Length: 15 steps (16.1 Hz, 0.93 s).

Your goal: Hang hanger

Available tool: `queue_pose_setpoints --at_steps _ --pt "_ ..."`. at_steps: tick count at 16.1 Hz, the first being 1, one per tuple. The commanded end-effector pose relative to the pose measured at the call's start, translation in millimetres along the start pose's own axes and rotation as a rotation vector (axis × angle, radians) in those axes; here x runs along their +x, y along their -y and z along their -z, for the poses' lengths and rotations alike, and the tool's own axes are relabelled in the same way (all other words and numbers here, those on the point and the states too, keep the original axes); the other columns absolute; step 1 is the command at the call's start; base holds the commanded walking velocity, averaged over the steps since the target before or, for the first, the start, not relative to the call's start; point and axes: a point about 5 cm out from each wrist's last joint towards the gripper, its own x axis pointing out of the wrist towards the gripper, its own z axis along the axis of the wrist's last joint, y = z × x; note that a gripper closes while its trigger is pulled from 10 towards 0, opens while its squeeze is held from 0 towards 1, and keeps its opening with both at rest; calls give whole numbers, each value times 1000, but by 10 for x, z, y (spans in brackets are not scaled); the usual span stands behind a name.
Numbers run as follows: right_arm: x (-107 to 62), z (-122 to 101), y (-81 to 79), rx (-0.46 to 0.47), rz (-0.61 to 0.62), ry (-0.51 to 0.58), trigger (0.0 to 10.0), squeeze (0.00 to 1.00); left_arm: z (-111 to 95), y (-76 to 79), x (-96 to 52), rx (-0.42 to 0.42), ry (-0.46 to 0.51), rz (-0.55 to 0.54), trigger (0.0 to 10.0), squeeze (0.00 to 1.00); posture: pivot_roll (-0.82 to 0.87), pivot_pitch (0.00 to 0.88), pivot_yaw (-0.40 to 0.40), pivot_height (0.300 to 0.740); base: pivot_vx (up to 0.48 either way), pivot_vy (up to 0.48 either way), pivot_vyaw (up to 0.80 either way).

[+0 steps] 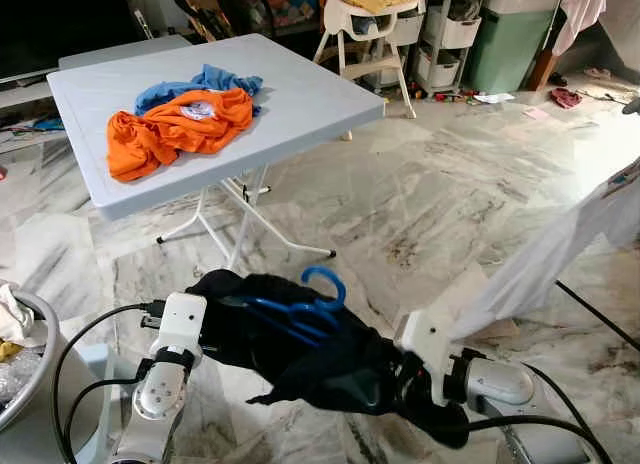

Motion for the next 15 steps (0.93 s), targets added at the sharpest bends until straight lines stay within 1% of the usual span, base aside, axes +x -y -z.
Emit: queue_pose_setpoints --at_steps 1,2,3,4,5,7,8,9,10,11,12,13,14,15 --pt "-112 140 58 -44 12 -98 10000 0 -59 -245 51 11 21 -110 0 0 -102 0 35 740 0 0 0" --pt "-156 187 94 -79 13 -136 10000 0 -59 -259 56 15 20 -116 0 0 -101 0 34 740 0 0 0" --pt "-171 202 106 -91 14 -149 10000 0 -59 -263 58 17 20 -119 0 0 -101 0 34 740 0 0 0" --pt "-278 265 185 -127 15 -200 10000 0 -44 -296 59 23 8 -129 0 0 -100 0 36 740 0 0 0" --pt "-318 286 217 -141 19 -223 10000 0 -37 -312 59 24 3 -134 0 0 -100 0 37 740 0 0 0" --pt "-372 356 294 -217 32 -294 10000 0 -49 -321 69 35 6 -126 0 0 -100 0 37 740 0 0 0" --pt "-340 357 353 -232 80 -298 10000 0 -52 -282 78 26 4 -107 0 0 -99 0 38 740 0 0 0" --pt "-271 317 385 -242 125 -266 10000 0 -38 -217 77 4 -7 -82 0 0 -98 0 38 740 0 0 0" --pt "-164 240 424 -227 205 -213 10000 0 -6 -116 58 -31 -26 -50 0 0 -98 0 38 740 0 0 0" --pt "-60 164 351 -225 185 -145 10000 0 15 -34 32 -45 -33 -26 0 0 -98 0 39 740 0 0 0" --pt "-33 133 273 -236 132 -110 10000 0 33 -25 25 -48 -46 -23 0 0 -97 0 39 740 0 0 0" --pt "-42 128 251 -224 114 -92 10000 0 45 -33 26 -52 -54 -22 0 0 -96 0 38 740 0 0 0" --pt "-75 133 276 -226 120 -95 10000 0 52 -47 30 -46 -59 -17 0 0 -96 0 38 740 0 0 0" --pt "-140 126 338 -216 132 -89 10000 0 69 -77 39 -43 -72 -14 0 0 -97 0 39 740 0 0 0"
